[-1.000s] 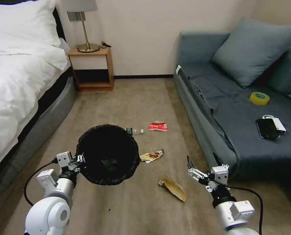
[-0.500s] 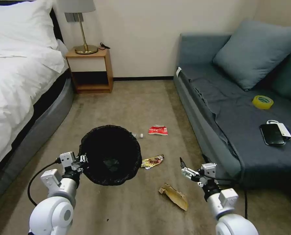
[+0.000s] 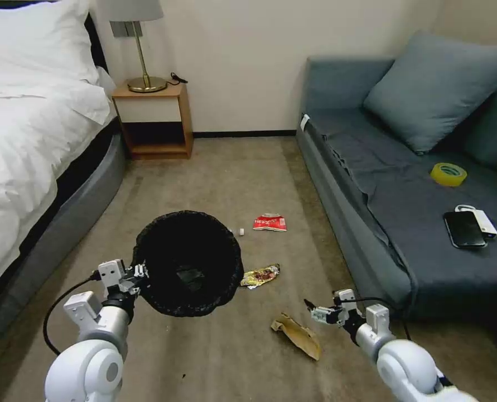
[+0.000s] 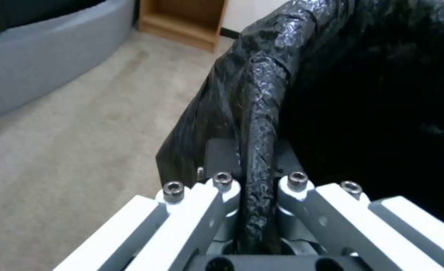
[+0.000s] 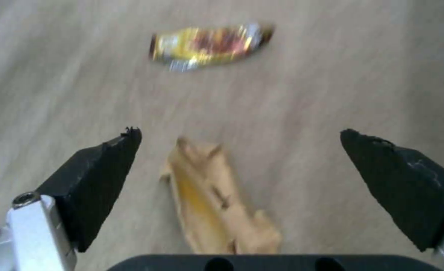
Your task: Pick up the trash bin, then pick up the garbage on the floor and place it into the trash bin.
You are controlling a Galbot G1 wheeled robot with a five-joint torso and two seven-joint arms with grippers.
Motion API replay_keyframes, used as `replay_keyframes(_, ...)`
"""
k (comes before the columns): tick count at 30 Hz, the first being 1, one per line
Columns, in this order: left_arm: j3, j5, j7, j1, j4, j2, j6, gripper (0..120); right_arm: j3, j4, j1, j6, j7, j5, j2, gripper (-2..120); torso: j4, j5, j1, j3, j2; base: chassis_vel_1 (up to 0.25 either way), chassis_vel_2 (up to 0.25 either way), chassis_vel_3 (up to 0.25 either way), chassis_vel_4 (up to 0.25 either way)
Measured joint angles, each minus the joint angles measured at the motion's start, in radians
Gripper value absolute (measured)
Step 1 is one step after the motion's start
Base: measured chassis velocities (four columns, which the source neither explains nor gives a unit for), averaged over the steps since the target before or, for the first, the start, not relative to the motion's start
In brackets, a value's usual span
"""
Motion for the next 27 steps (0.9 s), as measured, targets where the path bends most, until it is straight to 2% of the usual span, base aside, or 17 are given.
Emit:
replay_keyframes(3,-0.023,-0.01,0.006,-0.001,0.001,0.007,0.005,4,-0.12,-0.089,0.124,-0.064,-0.015,0.115,-0.042,100,0.0001,0.0,0.0,0.0,0.0,0.0,0.0,0.0,0.0)
replay_keyframes(4,-0.023,-0.01,0.006,-0.001,0.001,0.007,0.005,4,-0.12,-0.089,0.124,-0.064,-0.015,0.115,-0.042,100,0.0001,0.0,0.0,0.0,0.0,0.0,0.0,0.0,0.0)
replay_keyframes(8,-0.04,-0.012,0.016,-0.003,0.026,0.009,0.004,4,-0.275,-0.225,0.28,-0.087,-0.055,0.193,-0.071,100,0.0002,-0.0002,0.0,0.0,0.0,0.0,0.0,0.0,0.0)
replay_keyframes(12,-0.05,-0.014,0.027,-0.005,0.046,0.01,-0.004,4,-0.358,-0.276,0.334,-0.095,-0.107,0.218,-0.097,100,0.0002,-0.0002,0.0,0.0,0.0,0.0,0.0,0.0,0.0)
replay_keyframes(19,-0.06,-0.018,0.043,-0.012,0.076,0.018,-0.015,4,-0.386,-0.305,0.336,-0.094,-0.156,0.156,-0.114,100,-0.0001,-0.0003,0.0,0.0,0.0,0.0,0.0,0.0,0.0)
replay_keyframes(27,-0.044,-0.018,0.051,-0.02,0.098,0.021,-0.024,4,-0.391,-0.355,0.332,-0.061,-0.177,0.056,-0.065,100,0.0,-0.0002,0.0,0.0,0.0,0.0,0.0,0.0,0.0)
